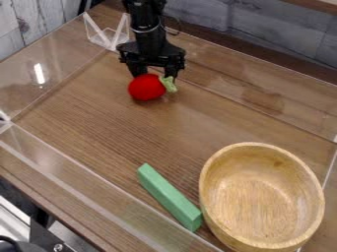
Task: Move the red fruit to the left
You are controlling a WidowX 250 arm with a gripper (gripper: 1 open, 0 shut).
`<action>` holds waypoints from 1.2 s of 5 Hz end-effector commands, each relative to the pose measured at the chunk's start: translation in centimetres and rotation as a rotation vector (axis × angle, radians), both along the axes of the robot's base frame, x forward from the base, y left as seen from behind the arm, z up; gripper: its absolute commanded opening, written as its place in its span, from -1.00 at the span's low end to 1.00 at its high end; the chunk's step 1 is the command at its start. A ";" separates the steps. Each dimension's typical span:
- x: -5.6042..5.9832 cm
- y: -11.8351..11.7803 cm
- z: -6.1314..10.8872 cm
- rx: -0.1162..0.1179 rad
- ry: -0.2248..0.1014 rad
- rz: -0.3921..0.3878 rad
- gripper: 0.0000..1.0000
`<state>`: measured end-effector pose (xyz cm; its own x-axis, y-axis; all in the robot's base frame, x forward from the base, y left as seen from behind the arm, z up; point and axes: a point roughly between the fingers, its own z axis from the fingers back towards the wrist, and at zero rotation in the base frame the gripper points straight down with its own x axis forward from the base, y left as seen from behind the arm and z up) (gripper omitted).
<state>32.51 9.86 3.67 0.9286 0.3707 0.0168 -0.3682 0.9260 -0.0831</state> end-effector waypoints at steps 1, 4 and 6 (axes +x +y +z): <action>0.6 0.4 3.3 0.021 -0.087 -0.022 1.00; 0.3 -3.3 5.0 -0.007 -0.117 0.050 1.00; 1.5 -4.1 7.0 -0.008 -0.121 0.115 1.00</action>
<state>33.35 5.57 8.01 0.8788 0.4753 0.0415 -0.4678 0.8755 -0.1213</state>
